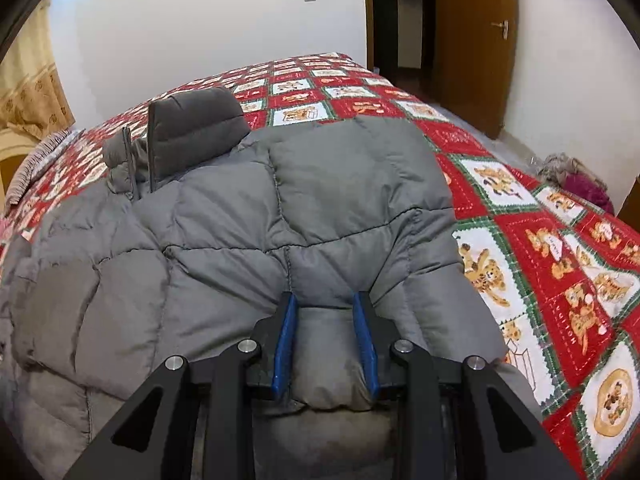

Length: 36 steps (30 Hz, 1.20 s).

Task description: Fold large clothes

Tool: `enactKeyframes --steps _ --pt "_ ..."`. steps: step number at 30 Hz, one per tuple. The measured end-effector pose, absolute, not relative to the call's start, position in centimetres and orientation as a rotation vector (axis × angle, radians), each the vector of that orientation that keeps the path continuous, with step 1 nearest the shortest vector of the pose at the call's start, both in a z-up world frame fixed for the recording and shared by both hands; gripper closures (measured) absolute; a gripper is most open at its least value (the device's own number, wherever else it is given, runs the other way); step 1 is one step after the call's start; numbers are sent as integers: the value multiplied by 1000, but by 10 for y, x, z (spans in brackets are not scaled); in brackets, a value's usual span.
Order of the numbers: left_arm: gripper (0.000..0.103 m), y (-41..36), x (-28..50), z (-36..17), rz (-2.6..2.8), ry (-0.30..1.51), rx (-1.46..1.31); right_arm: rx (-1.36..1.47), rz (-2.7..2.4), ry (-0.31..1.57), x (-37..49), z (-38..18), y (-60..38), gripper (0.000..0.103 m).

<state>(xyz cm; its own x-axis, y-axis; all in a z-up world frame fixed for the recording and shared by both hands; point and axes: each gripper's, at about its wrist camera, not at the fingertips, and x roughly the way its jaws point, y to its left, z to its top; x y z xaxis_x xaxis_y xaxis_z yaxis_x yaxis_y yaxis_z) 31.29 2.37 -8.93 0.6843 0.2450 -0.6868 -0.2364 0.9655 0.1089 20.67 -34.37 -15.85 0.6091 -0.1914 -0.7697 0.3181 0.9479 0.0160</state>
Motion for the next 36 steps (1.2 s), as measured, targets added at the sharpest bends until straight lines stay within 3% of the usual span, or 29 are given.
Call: enactKeyframes --steps 4,13,17,20,25,29,32,35,36 --pt "0 24 326 -138 302 864 47 180 -269 850 205 -159 -347 67" --pt "0 31 312 -122 259 841 20 152 -273 843 207 -159 -344 60" --pt "0 105 258 -73 299 658 -229 160 -267 840 207 -159 -345 58" --pt "0 189 233 -61 460 627 -380 152 -266 840 207 -159 -343 55" --pt "0 316 241 -100 735 762 -633 142 -270 841 208 -159 -342 54" --pt "0 351 259 -137 814 873 -705 138 -272 842 208 -160 -341 54" --pt "0 351 262 -145 853 833 -704 137 -273 843 208 -160 -341 54" --pt "14 341 262 -147 892 786 -673 134 -274 843 207 -160 -341 53" --pt "26 341 261 -148 897 774 -660 136 -274 842 207 -160 -341 53"
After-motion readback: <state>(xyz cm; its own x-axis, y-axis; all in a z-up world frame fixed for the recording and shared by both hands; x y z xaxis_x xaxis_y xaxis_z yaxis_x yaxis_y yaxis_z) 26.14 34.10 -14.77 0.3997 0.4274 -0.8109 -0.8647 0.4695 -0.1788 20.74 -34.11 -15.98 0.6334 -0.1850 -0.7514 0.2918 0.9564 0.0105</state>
